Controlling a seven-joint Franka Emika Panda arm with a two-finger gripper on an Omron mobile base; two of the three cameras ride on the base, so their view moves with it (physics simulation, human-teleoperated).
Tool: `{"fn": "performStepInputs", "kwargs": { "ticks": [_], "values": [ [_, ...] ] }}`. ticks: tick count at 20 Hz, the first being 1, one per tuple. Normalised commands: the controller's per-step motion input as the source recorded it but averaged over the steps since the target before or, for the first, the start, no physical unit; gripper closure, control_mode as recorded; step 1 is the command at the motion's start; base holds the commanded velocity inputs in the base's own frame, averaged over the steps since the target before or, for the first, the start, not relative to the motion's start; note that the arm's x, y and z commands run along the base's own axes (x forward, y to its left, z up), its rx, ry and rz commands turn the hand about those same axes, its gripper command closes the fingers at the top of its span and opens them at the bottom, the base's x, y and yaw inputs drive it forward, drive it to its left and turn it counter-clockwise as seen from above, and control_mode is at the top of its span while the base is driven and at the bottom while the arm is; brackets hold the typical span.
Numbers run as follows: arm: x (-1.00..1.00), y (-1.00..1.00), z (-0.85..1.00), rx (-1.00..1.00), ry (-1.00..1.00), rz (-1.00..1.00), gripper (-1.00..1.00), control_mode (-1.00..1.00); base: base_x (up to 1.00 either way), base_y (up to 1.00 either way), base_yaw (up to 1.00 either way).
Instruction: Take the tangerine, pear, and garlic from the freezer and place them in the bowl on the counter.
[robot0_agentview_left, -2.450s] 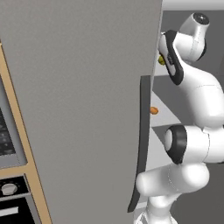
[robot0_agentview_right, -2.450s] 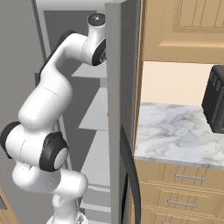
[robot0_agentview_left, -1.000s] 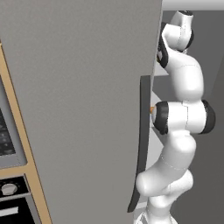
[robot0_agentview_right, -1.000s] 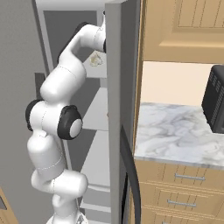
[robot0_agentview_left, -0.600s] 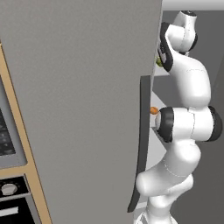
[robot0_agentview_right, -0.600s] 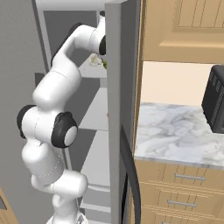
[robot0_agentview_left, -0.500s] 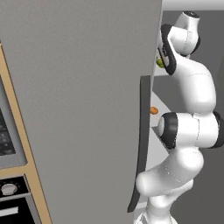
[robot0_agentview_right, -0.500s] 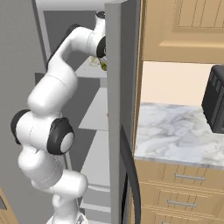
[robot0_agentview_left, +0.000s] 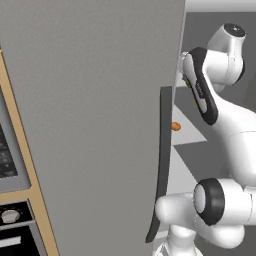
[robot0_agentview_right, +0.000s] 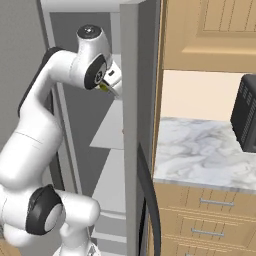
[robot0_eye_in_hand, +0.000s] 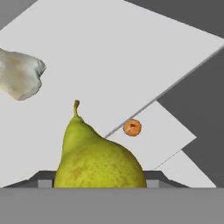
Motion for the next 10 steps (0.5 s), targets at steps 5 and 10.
{"fn": "performStepInputs", "kwargs": {
  "ticks": [5,10],
  "values": [
    [-1.00,0.06,0.42,-0.11,0.00,0.05,1.00,-1.00,0.00,0.00,0.00],
    [-0.90,0.26,-0.05,-0.17,0.00,0.19,1.00,-1.00,0.00,0.00,0.00]
  ]
}}
